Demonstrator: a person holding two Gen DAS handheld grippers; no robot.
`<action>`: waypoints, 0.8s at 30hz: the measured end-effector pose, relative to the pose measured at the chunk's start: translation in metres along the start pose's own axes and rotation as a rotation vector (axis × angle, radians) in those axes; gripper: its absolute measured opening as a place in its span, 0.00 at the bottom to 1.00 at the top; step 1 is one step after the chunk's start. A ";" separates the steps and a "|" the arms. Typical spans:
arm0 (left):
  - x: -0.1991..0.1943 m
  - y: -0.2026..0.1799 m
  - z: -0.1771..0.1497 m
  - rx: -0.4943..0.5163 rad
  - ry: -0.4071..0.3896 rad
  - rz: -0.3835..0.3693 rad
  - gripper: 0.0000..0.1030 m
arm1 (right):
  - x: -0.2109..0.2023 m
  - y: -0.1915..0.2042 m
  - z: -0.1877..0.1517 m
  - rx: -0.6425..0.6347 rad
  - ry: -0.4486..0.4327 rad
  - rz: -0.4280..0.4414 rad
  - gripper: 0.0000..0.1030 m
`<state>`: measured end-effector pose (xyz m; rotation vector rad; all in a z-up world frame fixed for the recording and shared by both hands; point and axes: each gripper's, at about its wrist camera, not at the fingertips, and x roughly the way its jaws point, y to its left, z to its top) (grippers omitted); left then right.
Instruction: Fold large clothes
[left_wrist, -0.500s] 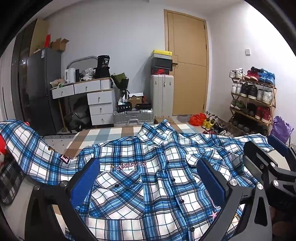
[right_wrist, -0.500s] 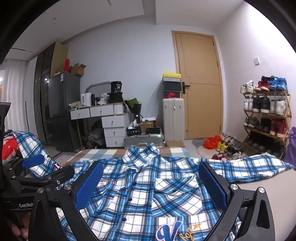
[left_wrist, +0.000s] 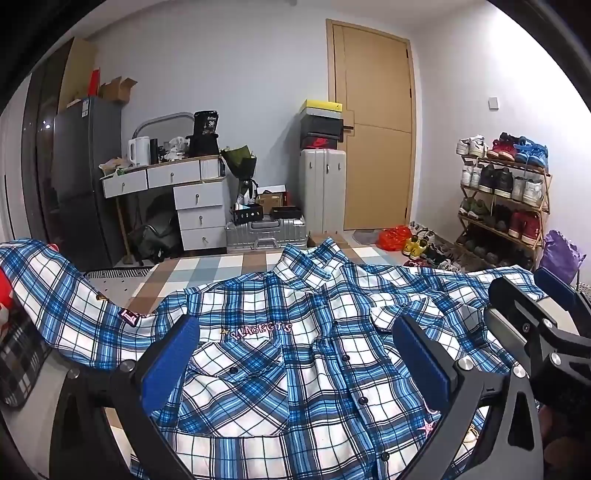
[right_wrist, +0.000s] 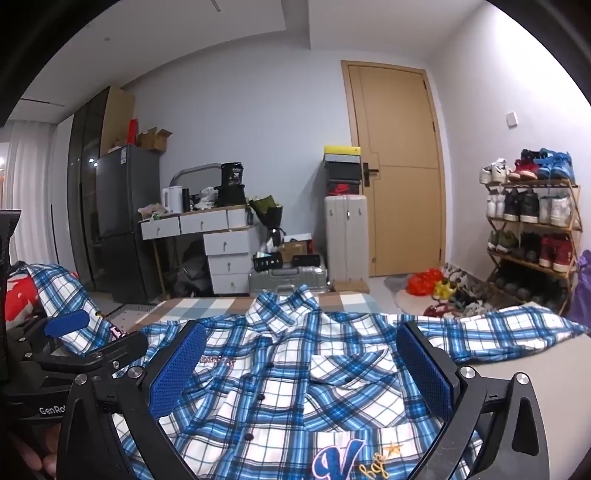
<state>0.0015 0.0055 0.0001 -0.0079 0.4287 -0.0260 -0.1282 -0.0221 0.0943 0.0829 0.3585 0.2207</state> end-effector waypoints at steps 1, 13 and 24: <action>0.000 0.000 0.000 -0.001 0.001 0.001 0.99 | 0.001 0.000 0.000 0.002 0.001 -0.002 1.00; 0.000 0.001 -0.002 -0.008 0.001 0.013 0.99 | -0.001 -0.003 -0.002 0.015 -0.005 0.003 1.00; 0.000 0.002 -0.001 -0.008 0.003 0.011 0.99 | -0.002 -0.006 -0.001 0.036 0.000 0.006 1.00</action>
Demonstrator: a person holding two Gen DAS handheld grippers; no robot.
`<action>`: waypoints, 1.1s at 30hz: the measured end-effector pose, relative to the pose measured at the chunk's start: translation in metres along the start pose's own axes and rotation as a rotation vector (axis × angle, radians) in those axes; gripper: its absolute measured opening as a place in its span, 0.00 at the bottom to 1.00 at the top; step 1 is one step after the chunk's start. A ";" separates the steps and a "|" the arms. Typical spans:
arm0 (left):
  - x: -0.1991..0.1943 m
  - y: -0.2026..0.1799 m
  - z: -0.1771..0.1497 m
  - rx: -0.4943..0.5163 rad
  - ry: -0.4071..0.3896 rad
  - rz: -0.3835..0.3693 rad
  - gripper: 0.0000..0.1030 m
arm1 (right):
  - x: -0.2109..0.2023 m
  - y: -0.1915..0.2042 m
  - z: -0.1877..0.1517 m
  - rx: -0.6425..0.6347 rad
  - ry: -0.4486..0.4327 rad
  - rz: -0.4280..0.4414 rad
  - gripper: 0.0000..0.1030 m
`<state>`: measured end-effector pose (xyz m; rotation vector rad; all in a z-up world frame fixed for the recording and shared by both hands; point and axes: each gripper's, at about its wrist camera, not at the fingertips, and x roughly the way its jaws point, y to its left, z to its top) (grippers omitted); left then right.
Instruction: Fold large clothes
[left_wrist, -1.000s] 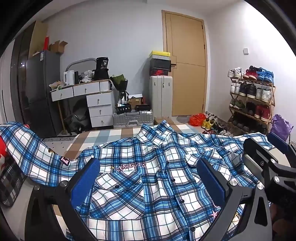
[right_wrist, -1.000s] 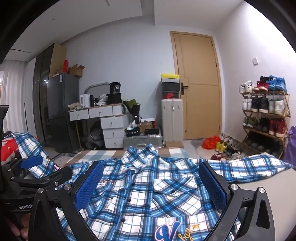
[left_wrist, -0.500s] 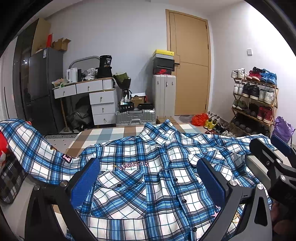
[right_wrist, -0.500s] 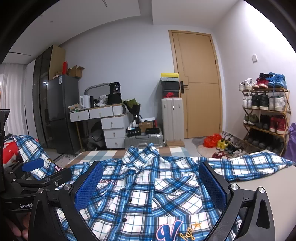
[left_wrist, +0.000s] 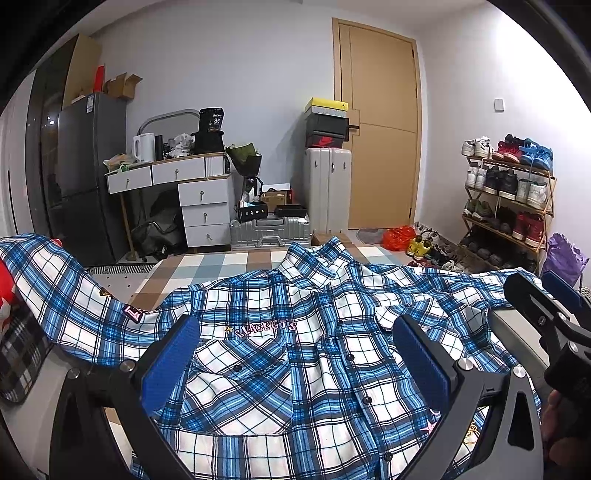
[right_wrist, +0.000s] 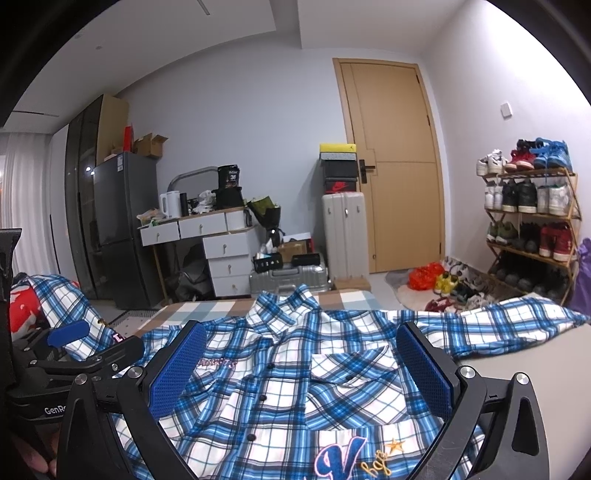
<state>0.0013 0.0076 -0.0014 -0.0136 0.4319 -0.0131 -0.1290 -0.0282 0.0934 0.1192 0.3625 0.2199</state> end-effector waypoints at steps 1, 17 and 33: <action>0.001 -0.001 0.000 0.002 0.002 -0.001 0.99 | 0.000 0.000 0.000 -0.001 0.000 -0.001 1.00; 0.004 0.000 -0.003 0.007 0.014 0.012 0.99 | 0.000 -0.004 0.002 0.026 0.012 0.003 1.00; 0.002 0.002 -0.002 0.003 0.009 0.012 0.99 | 0.001 -0.004 0.003 0.019 0.013 0.005 1.00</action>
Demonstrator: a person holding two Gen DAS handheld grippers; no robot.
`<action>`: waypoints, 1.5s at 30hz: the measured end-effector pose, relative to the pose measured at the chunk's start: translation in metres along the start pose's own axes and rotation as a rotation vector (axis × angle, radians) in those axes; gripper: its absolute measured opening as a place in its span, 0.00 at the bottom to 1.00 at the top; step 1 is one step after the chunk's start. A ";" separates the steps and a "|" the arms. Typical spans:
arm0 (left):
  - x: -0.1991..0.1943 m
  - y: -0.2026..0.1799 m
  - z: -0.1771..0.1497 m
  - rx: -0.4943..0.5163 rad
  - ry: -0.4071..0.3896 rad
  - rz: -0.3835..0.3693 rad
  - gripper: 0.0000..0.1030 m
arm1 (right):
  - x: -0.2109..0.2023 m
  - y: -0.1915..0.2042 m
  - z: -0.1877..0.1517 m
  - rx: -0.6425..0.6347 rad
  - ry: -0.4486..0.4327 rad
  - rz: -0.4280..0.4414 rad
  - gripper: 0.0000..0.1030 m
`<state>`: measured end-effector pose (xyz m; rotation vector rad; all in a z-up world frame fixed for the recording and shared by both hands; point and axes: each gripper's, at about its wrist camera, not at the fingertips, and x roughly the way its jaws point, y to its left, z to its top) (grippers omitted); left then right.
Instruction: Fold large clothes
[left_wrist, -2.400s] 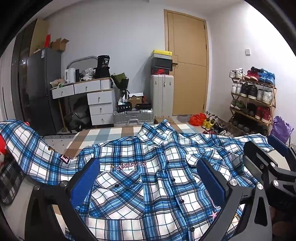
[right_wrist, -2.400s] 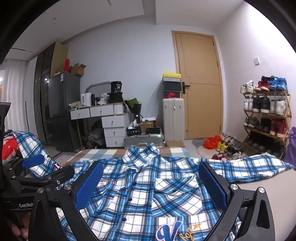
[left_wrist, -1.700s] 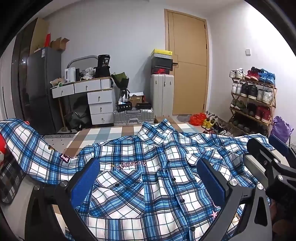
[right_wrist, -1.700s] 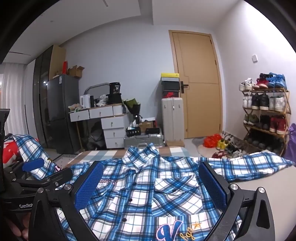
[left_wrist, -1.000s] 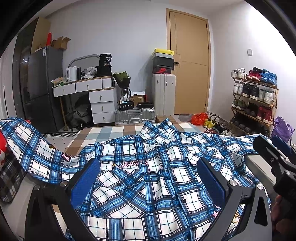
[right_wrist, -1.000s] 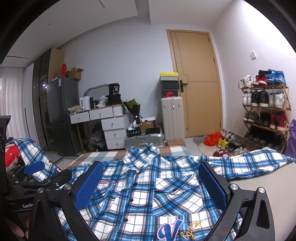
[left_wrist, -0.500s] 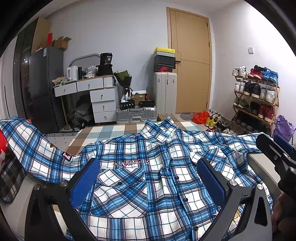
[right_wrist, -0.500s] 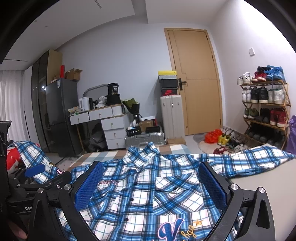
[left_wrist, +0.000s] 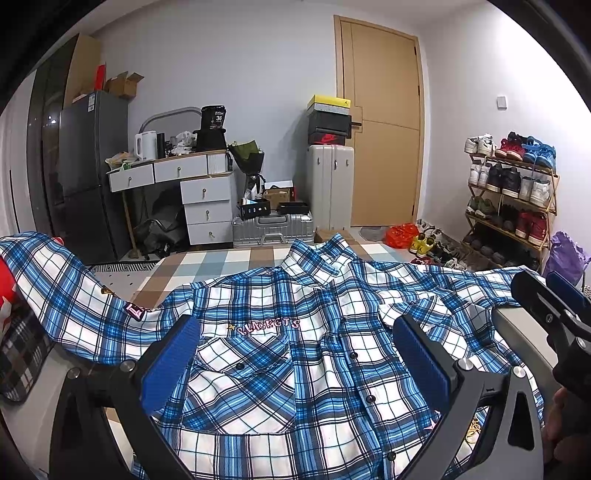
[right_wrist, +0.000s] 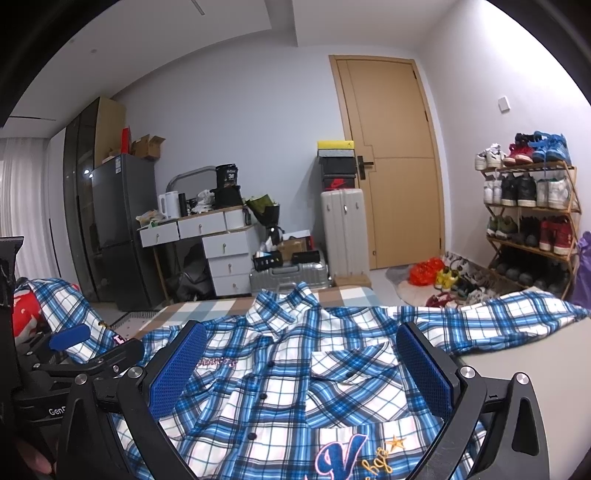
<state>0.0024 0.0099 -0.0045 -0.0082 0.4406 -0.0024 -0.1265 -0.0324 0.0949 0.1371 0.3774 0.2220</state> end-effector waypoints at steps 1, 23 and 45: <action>0.000 0.000 0.000 0.000 0.001 0.001 0.99 | 0.000 0.000 0.000 0.000 0.000 -0.001 1.00; 0.013 -0.009 -0.009 0.036 0.089 -0.046 0.99 | -0.008 -0.168 0.046 0.145 0.133 -0.161 1.00; 0.043 -0.026 -0.041 0.215 0.242 -0.020 0.99 | 0.057 -0.562 -0.010 1.081 0.423 -0.341 1.00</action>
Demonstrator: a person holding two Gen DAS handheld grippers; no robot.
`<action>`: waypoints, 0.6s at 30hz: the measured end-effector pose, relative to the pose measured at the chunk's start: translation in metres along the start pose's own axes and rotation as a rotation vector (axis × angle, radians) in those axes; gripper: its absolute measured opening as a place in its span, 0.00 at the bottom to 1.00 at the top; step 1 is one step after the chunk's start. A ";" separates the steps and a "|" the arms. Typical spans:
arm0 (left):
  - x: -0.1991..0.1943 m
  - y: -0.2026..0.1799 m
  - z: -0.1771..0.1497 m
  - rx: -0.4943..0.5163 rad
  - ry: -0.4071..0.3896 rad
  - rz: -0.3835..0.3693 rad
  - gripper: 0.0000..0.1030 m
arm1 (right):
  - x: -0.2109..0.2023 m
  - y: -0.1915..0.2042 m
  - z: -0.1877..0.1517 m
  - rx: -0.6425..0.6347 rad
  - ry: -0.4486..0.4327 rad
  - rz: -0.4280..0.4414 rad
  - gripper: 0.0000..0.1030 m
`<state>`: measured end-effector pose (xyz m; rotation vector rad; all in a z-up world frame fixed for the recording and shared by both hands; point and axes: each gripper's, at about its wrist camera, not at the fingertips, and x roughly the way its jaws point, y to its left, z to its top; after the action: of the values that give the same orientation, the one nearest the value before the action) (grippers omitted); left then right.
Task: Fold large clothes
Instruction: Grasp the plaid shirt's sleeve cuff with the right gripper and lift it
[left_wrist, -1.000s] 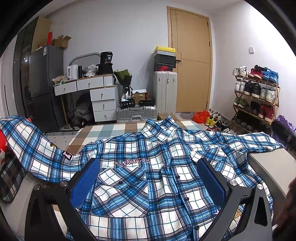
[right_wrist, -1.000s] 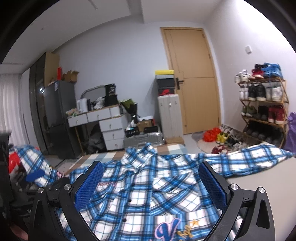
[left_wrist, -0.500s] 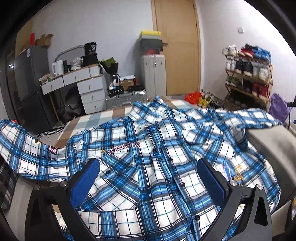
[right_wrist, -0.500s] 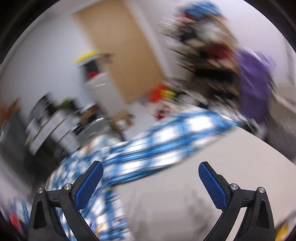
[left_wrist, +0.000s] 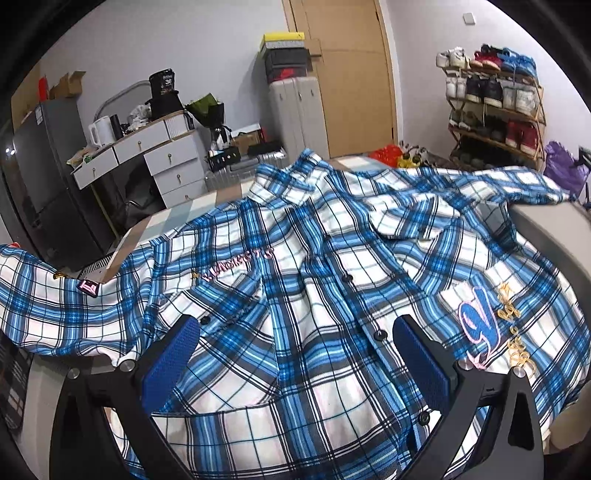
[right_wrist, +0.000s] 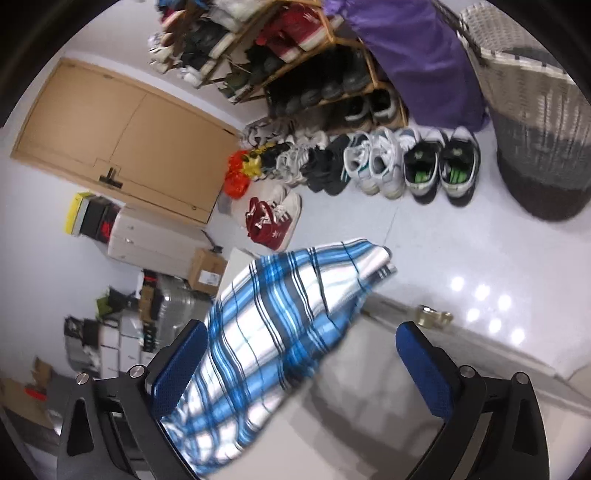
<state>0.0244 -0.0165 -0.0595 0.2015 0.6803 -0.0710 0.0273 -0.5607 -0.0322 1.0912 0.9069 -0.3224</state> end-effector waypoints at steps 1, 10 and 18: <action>0.001 -0.001 -0.001 0.009 0.001 0.005 0.99 | 0.006 -0.001 0.004 -0.002 0.005 -0.016 0.99; 0.005 -0.010 -0.006 0.073 0.020 0.015 0.99 | 0.040 -0.002 0.022 0.015 0.024 -0.164 0.39; 0.003 -0.005 -0.002 0.057 0.014 0.016 0.99 | 0.020 0.022 0.013 -0.143 -0.165 -0.190 0.05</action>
<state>0.0247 -0.0209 -0.0636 0.2628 0.6908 -0.0738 0.0601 -0.5582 -0.0315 0.8361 0.8736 -0.4896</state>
